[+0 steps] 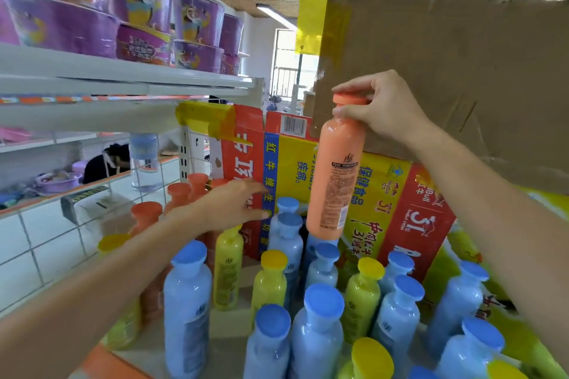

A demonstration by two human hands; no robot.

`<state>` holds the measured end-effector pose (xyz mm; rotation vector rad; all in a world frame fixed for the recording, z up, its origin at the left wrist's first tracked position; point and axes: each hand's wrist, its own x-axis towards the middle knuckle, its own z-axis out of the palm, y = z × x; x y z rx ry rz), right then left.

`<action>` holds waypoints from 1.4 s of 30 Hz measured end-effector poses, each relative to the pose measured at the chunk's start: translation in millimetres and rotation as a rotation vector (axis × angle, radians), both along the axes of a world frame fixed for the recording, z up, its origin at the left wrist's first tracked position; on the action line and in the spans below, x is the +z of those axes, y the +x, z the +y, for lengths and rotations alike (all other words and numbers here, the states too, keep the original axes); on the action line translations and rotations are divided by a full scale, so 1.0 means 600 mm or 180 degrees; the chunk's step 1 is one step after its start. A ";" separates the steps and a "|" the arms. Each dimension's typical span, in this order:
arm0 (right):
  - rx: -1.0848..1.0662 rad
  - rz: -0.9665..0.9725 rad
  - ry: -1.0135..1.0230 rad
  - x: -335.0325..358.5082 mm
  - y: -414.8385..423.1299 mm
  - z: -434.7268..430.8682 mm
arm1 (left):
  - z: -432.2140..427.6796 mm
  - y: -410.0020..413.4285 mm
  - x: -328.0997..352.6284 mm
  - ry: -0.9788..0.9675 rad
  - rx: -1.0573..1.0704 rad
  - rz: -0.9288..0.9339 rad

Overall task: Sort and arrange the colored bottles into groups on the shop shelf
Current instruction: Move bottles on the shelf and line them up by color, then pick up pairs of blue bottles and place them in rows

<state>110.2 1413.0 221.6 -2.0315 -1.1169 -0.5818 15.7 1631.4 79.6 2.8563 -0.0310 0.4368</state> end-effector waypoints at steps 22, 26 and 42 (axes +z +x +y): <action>0.0923 0.0319 0.0281 -0.037 -0.054 0.274 | 0.167 -0.201 -0.027 -0.0354 0.1350 -0.0213; 0.0968 0.0412 0.0122 -0.073 -0.049 0.308 | 0.183 -0.209 -0.045 -0.0582 0.1207 -0.0185; 0.1061 0.0555 -0.1488 -0.247 -0.068 0.370 | 0.213 -0.211 -0.089 -0.0873 0.0592 -0.0568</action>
